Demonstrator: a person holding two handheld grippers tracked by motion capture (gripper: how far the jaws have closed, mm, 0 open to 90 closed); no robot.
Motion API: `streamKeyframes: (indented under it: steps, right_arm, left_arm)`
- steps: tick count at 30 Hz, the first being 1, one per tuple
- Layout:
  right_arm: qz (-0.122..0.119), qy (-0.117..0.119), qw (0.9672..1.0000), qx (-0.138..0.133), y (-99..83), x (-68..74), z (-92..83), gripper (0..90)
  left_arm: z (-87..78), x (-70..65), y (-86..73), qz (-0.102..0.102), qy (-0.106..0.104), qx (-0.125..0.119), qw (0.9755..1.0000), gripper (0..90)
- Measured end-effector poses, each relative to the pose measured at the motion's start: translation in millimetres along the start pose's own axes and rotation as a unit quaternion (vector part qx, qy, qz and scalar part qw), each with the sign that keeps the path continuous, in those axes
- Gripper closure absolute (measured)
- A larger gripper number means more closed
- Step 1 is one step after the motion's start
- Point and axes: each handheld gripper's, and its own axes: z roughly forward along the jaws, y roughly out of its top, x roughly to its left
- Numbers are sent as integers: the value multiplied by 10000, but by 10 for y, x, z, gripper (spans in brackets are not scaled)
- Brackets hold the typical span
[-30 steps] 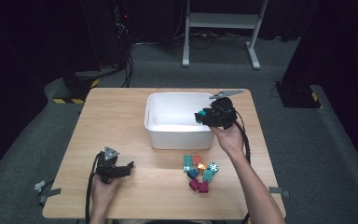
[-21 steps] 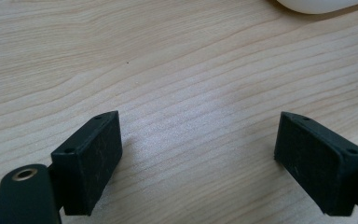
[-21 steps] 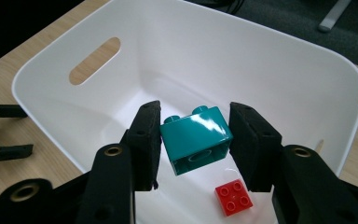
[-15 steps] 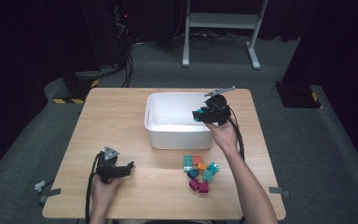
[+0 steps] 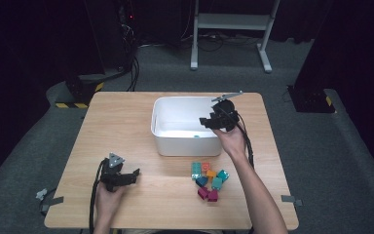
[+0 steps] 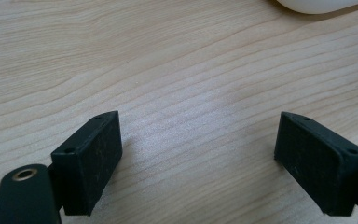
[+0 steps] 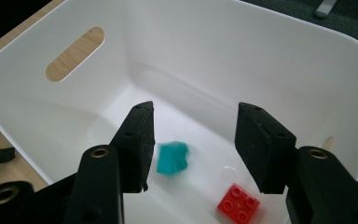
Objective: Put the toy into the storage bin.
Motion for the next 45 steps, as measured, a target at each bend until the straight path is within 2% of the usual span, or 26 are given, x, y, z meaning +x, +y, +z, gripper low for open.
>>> streamKeyframes:
  steps: [6, 9, 11, 23, 34, 45]
  right_arm:
    - [-15, 28, 9999, -132, -42, -2, -92, 476]
    - [-50, 25, 9997, -249, -64, -12, -183, 476]
    - [-40, 76, 9990, -447, -98, -20, -292, 478]
    - [-119, 153, 9969, -760, -309, 17, -602, 484]
    - [-102, 183, 9958, -896, -625, 23, -783, 487]
    - [-184, -22, 9961, -865, -979, 68, -835, 487]
  left_arm:
    - [0, 0, 0, 1, 1, 1, 10000, 151]
    - [0, 0, 0, 0, -1, -2, 10000, 151]
    - [0, 0, 0, 0, 1, 0, 10000, 151]
    - [0, -1, 0, 1, 2, -1, 10000, 151]
    - [0, -1, 0, 1, 2, -1, 10000, 151]
    - [0, -1, 0, 1, 2, -1, 10000, 151]
